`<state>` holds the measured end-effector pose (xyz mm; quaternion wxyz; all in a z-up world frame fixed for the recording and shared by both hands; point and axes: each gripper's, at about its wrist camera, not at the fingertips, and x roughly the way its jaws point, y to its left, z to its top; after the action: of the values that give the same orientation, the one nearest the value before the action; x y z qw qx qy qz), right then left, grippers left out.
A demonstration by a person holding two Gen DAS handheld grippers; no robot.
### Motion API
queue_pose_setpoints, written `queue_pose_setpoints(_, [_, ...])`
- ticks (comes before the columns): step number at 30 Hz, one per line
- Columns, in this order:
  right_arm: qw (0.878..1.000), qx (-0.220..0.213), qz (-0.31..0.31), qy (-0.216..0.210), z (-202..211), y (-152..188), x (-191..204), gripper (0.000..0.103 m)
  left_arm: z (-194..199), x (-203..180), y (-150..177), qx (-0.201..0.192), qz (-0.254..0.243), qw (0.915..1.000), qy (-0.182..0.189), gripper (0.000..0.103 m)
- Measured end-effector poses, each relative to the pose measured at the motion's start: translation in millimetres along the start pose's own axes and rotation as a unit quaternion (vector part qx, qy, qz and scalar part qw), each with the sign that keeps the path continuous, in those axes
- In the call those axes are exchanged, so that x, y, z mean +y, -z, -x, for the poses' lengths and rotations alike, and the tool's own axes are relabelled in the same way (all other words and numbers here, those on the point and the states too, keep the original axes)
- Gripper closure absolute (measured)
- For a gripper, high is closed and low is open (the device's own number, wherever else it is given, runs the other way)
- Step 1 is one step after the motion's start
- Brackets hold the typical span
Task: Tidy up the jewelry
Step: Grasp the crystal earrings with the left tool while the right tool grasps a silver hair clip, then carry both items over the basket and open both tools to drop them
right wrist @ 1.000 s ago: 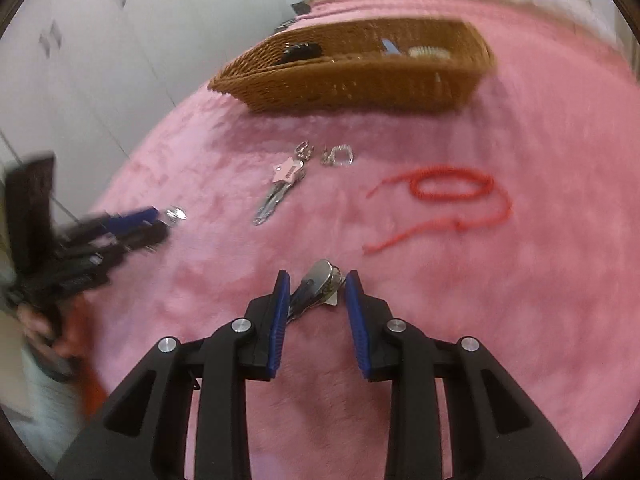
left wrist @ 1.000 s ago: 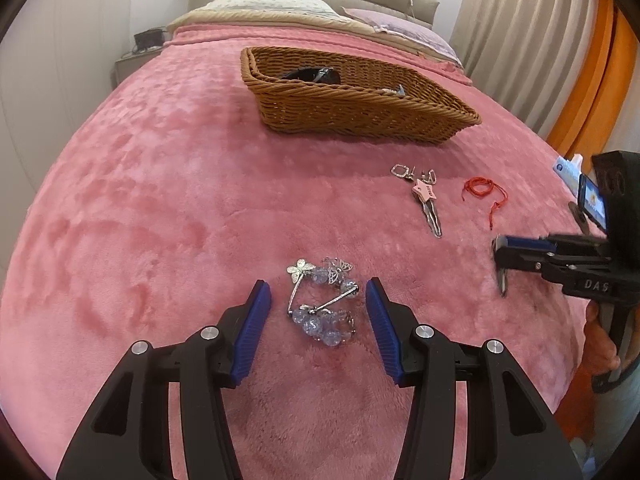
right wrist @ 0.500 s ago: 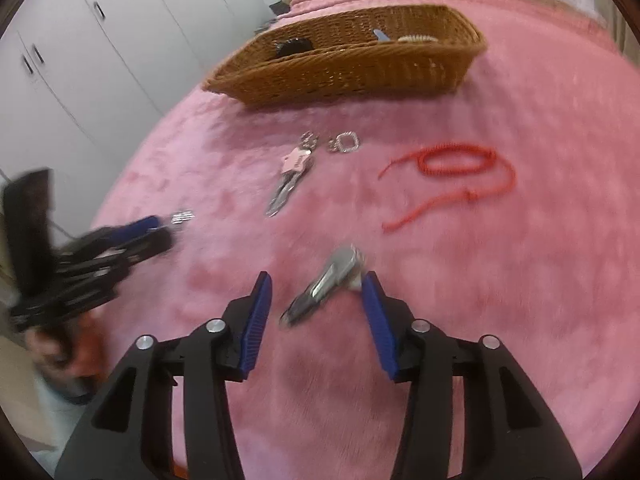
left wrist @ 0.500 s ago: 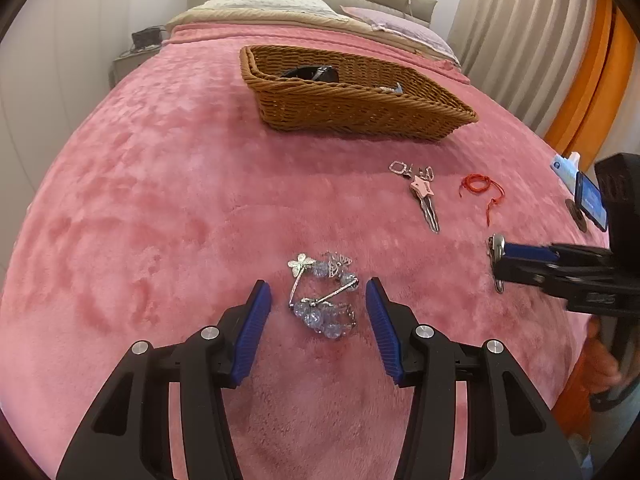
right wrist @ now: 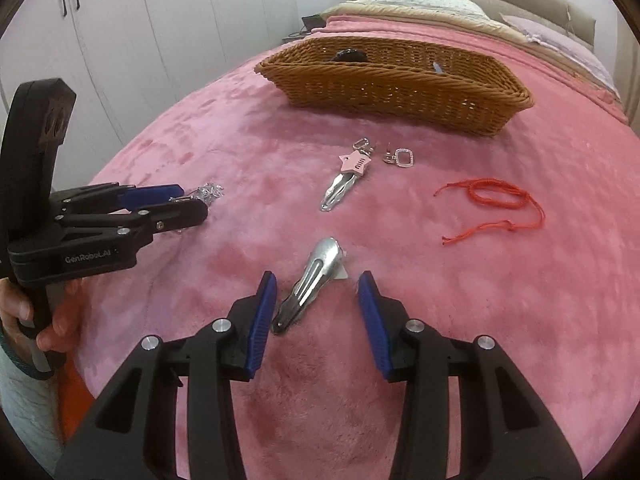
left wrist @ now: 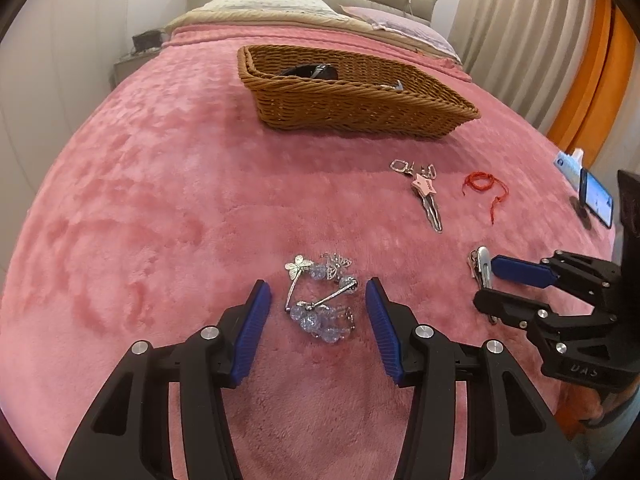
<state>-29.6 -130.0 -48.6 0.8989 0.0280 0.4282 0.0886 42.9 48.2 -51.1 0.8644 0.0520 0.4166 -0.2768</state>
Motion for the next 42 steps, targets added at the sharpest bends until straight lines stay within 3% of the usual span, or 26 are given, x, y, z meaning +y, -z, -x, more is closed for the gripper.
queue_pose_setpoints(7, [0.999,-0.005,-0.032,0.009,-6,-1,5,0.064,0,-1,0,-0.002,-0.005,1.0000,-0.005,0.080])
queue_pose_setpoints(8, [0.999,-0.007,-0.033,0.012,-7,-3,7,0.067,0,-2,0,-0.003,-0.006,1.0000,-0.007,0.080])
queue_pose_setpoints(10, [0.999,-0.012,-0.016,0.029,-8,-3,13,0.090,0,-2,0,-0.005,-0.005,0.9999,-0.014,0.091])
queue_pose_setpoints(15, [0.999,-0.038,0.012,0.025,1,-2,20,0.091,6,4,-3,-0.024,0.021,0.9995,0.005,0.091])
queue_pose_setpoints(23, [0.995,-0.100,0.016,0.023,37,-34,7,0.091,49,-8,-22,-0.107,0.034,0.9924,0.051,0.096])
queue_pose_setpoints(34, [0.981,-0.191,0.009,0.037,73,-116,-39,0.091,88,-20,-106,-0.194,0.014,0.9787,0.065,0.096])
queue_pose_setpoints(38, [0.979,-0.200,-0.007,0.035,65,-149,-58,0.091,75,-18,-147,-0.206,0.023,0.9746,0.084,0.096])
queue_pose_setpoints(42, [0.980,-0.197,-0.016,0.036,41,-179,-80,0.091,38,-18,-187,-0.198,0.040,0.9756,0.087,0.096])
